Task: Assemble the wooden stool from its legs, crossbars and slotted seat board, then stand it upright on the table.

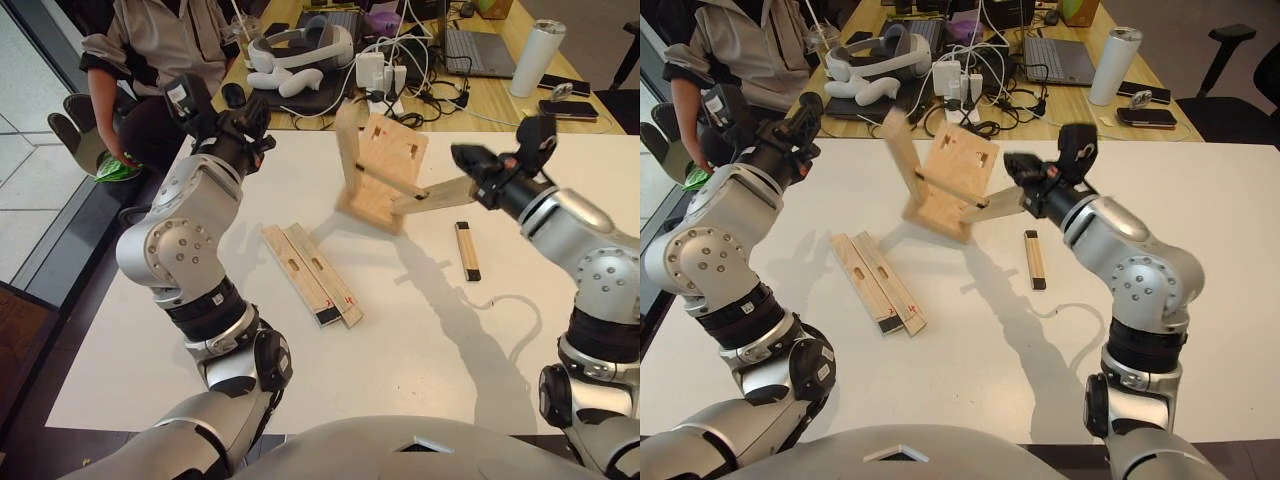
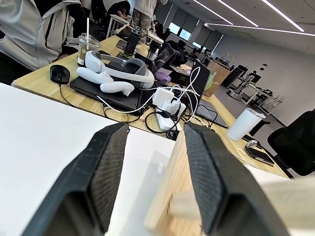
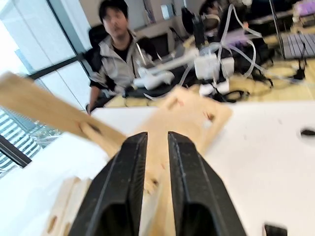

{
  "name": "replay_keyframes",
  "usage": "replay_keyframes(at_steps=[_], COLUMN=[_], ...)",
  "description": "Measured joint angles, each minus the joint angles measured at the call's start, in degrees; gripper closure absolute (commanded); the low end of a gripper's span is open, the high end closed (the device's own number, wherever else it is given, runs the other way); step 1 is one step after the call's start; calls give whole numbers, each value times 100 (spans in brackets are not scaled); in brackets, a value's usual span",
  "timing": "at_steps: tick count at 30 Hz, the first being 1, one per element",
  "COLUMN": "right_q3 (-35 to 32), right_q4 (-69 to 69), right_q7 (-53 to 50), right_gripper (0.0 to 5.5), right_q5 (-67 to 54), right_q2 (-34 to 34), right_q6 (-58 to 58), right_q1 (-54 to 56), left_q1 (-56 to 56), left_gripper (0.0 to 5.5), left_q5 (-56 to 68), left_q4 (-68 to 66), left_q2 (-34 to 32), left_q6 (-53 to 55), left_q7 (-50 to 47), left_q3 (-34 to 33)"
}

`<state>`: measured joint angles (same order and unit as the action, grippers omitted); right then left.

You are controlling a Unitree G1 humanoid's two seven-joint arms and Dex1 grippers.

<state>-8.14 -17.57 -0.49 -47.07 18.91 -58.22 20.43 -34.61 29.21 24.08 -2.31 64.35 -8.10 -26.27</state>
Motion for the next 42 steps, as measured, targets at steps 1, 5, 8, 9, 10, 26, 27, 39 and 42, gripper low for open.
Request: replay_keyframes(at_steps=[1, 5, 8, 9, 10, 26, 27, 39, 42], right_q3=[98, -28, -46, -42, -32, -159, -175, -213, -213], right_q4=[74, -33, -78, -82, -80, 264, 247, 144, 144], right_q7=[14, 250, 349, 362, 371, 393, 388, 375, 382], right_gripper=[471, 471, 471, 471, 471, 474, 474, 474, 474], right_q5=[129, 360, 425, 480, 548, 1476, 1478, 1486, 1488], right_q2=[-68, -150, -274, -284, -298, -442, -450, -604, -618], right_q6=[18, 813, 1033, 1114, 1198, 1670, 1670, 1663, 1656], right_q1=[-62, 692, 770, 769, 769, 432, 422, 267, 267], left_q1=[2, 2, 2, 2, 2, -955, -853, -1750, -1732], left_gripper=[341, 341, 341, 341, 341, 264, 254, 198, 198], left_q5=[-1, 2, 3, 3, 3, -567, -728, -1533, -1310], left_q4=[-12, -76, -108, -120, -145, -1790, -1995, -5841, -5740], left_q2=[1, -2, -1, -1, -1, -351, -568, -1855, -1869], left_q6=[-15, -62, -94, -98, -105, -2063, -2255, -4351, -4022], left_q7=[-6, -10, -11, -11, -11, 1121, 1371, 4229, 4905], left_q3=[2, 47, 49, 50, 53, 1578, 1741, 2314, 2361])
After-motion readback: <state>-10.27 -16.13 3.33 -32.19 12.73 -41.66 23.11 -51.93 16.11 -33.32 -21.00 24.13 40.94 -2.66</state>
